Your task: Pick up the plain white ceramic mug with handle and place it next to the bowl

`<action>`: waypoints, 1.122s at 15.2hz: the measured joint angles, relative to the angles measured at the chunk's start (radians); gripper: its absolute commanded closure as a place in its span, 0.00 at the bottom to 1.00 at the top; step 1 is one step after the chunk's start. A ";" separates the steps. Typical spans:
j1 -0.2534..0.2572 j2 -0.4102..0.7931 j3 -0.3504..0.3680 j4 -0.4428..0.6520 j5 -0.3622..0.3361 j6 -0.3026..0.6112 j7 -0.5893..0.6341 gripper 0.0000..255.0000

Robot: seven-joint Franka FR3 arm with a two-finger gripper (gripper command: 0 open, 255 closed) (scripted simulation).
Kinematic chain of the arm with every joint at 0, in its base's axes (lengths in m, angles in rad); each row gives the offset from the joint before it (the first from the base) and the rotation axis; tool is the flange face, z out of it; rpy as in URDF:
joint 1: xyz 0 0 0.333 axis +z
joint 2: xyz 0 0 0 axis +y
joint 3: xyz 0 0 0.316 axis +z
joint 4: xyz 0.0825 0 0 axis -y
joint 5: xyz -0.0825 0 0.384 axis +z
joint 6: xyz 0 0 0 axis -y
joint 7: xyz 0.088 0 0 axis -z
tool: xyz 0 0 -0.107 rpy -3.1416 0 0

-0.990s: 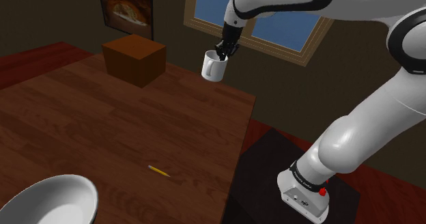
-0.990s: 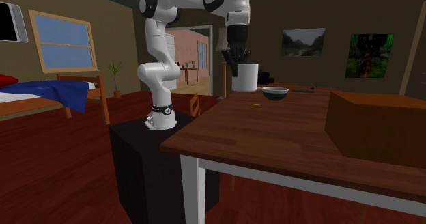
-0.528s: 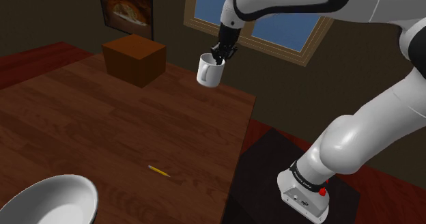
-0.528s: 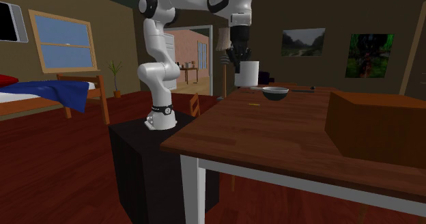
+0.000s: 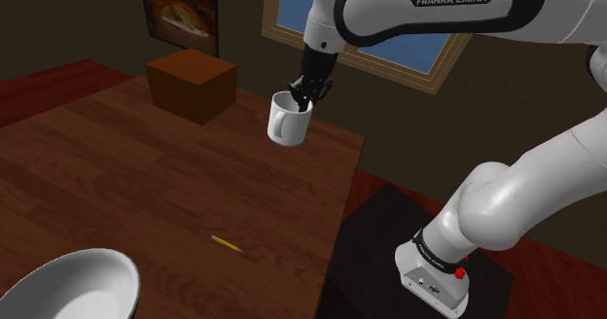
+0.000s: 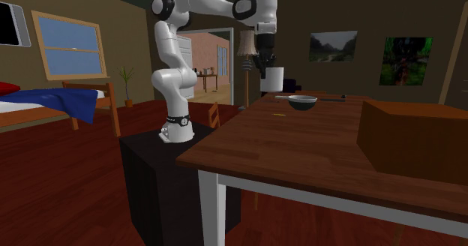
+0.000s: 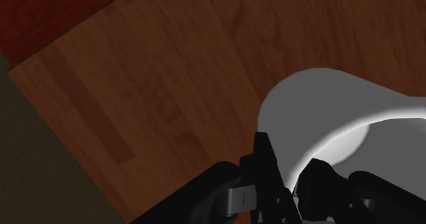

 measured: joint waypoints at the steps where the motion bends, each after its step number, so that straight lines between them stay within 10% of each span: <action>1: 0.009 -0.009 0.013 -0.004 0.005 -0.004 0.020 1.00; 17: 0.158 -0.010 0.275 0.019 0.068 -0.006 0.406 1.00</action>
